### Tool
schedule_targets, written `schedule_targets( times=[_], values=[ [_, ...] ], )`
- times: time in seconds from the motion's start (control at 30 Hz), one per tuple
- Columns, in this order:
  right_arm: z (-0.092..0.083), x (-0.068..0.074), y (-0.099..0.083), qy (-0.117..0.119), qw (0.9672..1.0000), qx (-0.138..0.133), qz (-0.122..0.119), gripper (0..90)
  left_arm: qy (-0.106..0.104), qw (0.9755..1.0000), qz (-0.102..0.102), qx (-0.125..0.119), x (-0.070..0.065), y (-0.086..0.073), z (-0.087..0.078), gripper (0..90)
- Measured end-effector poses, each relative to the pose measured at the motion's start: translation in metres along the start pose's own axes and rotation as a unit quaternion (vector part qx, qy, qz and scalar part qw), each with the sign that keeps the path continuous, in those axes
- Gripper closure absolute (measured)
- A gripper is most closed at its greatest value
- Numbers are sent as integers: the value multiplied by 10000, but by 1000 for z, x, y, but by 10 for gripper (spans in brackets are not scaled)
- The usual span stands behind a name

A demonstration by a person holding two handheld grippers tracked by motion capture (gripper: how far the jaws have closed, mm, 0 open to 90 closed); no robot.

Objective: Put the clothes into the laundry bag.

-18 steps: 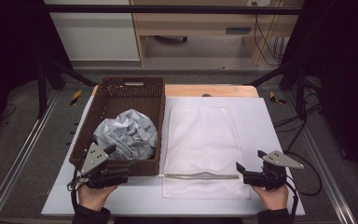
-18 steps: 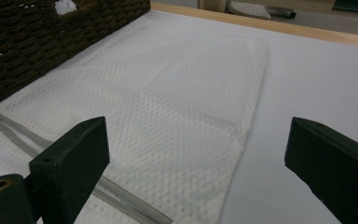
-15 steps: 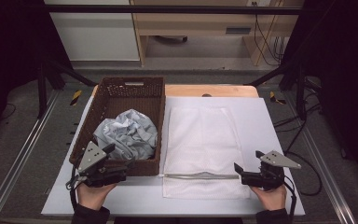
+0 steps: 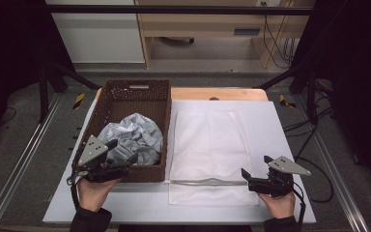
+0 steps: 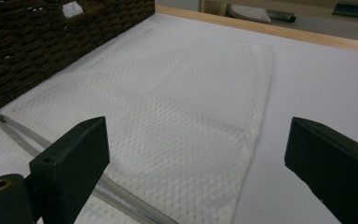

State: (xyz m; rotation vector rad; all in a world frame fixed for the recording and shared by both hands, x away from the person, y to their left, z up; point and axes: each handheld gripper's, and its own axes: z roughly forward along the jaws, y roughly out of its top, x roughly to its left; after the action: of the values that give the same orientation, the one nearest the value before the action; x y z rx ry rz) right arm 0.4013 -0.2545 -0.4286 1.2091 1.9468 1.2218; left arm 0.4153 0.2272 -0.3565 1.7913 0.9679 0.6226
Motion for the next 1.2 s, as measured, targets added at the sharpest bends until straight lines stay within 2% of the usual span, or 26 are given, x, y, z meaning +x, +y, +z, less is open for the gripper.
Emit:
schedule_targets(
  times=[0.13, 0.23, 0.37, 0.43, 0.53, 0.6, 0.63, 0.7, 0.77, 0.9, 0.97, 1.0, 1.03, 1.07, 1.1, 1.13, 1.2],
  values=[
    [1, 0, 0, -3, 10000, -1, 2, 70, 5, 9999, 61, 81, 8, 8, 5, 170],
    [2, 0, -1, -51, 10000, 29, -8, 70, -65, 9999, -4, 109, 14, 14, 10, 172],
    [2, -2, -2, -101, 9999, 29, 28, 65, 37, 9999, 49, 151, 22, 24, 17, 172],
    [2, -3, -2, -110, 9999, 41, 29, 65, 197, 9993, 193, 236, 29, 32, 24, 172],
    [3, -3, -2, -93, 9999, 51, 44, 65, 280, 9989, 235, 299, 34, 37, 30, 171],
    [3, -3, -3, -93, 9999, 59, 26, 65, 465, 9971, 316, 514, 42, 40, 40, 172],
    [3, -3, -3, -93, 9999, 59, 26, 65, 465, 9971, 316, 514, 42, 40, 40, 173],
    [4, -4, -3, -93, 9999, 84, 25, 65, 539, 9954, 348, 712, 50, 40, 53, 174],
    [4, -4, -4, -99, 9999, 116, 33, 64, 544, 9951, 364, 738, 52, 39, 57, 177],
    [6, -4, -4, -83, 9998, 164, 32, 62, 614, 9911, 433, 1099, 61, 33, 77, 177],
    [7, -4, -5, -74, 9998, 197, 40, 59, 584, 9896, 433, 1245, 66, 30, 85, 177],
    [8, -4, -5, -68, 9997, 224, 16, 58, 481, 9886, 437, 1357, 71, 26, 92, 175],
    [8, -5, -5, -69, 9997, 234, 26, 58, 481, 9886, 437, 1357, 71, 26, 92, 170],
    [8, -5, -5, -63, 9997, 244, 47, 58, 464, 9860, 436, 1539, 74, 22, 99, 162],
    [8, -5, -5, -68, 9997, 240, 44, 58, 464, 9860, 436, 1539, 74, 22, 99, 161],
    [8, -5, -6, -71, 9997, 239, 76, 58, 449, 9829, 399, 1739, 76, 18, 105, 157],
    [7, -6, -5, -70, 9997, 215, 95, 56, 339, 9808, 321, 1891, 78, 16, 109, 150]
  ],
)
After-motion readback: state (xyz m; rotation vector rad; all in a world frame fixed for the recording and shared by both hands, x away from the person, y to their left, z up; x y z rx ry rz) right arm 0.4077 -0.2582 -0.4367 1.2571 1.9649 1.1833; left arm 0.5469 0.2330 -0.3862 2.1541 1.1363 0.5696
